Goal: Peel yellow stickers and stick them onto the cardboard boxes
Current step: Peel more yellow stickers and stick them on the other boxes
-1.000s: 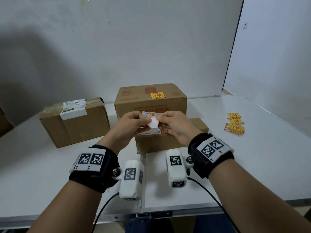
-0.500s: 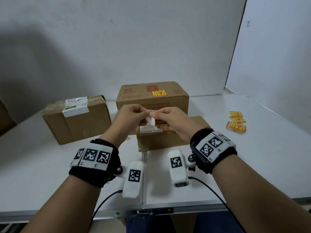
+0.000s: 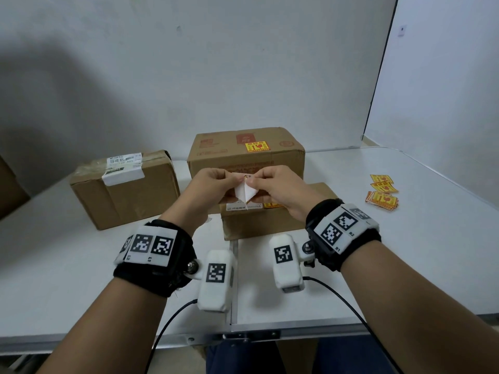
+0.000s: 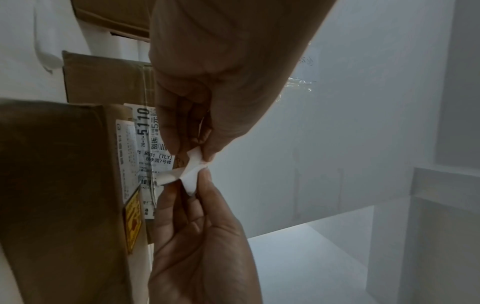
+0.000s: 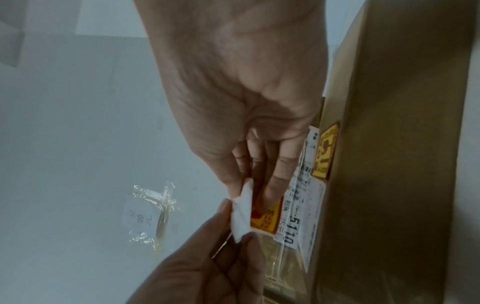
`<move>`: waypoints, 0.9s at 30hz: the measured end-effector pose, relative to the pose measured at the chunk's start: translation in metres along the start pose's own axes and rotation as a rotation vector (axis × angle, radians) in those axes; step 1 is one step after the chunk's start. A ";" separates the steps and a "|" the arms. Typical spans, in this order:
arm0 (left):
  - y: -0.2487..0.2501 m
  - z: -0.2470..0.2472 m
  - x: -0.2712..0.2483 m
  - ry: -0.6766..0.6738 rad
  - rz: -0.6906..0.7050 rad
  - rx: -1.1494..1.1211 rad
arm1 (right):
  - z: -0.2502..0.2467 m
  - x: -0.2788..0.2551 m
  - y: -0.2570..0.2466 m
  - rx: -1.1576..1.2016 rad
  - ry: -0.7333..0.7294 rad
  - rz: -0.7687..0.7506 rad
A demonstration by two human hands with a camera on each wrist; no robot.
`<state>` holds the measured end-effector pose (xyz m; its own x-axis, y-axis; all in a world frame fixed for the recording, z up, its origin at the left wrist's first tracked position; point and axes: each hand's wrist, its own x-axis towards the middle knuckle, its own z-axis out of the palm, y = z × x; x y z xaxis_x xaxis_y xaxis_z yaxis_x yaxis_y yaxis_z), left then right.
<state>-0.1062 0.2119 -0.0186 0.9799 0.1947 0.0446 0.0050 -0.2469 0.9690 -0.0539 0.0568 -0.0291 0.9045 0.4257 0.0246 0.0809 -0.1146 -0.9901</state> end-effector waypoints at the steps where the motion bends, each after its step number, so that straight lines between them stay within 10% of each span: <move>1: -0.001 0.000 0.001 0.005 -0.015 0.010 | 0.001 0.001 0.001 0.010 0.007 0.011; 27: -0.013 -0.024 0.005 0.250 -0.091 -0.247 | 0.032 0.012 -0.013 0.439 0.156 0.137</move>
<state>-0.1062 0.2391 -0.0247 0.8984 0.4389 -0.0162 0.0118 0.0128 0.9998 -0.0576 0.0918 -0.0205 0.9491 0.2900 -0.1226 -0.1971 0.2436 -0.9496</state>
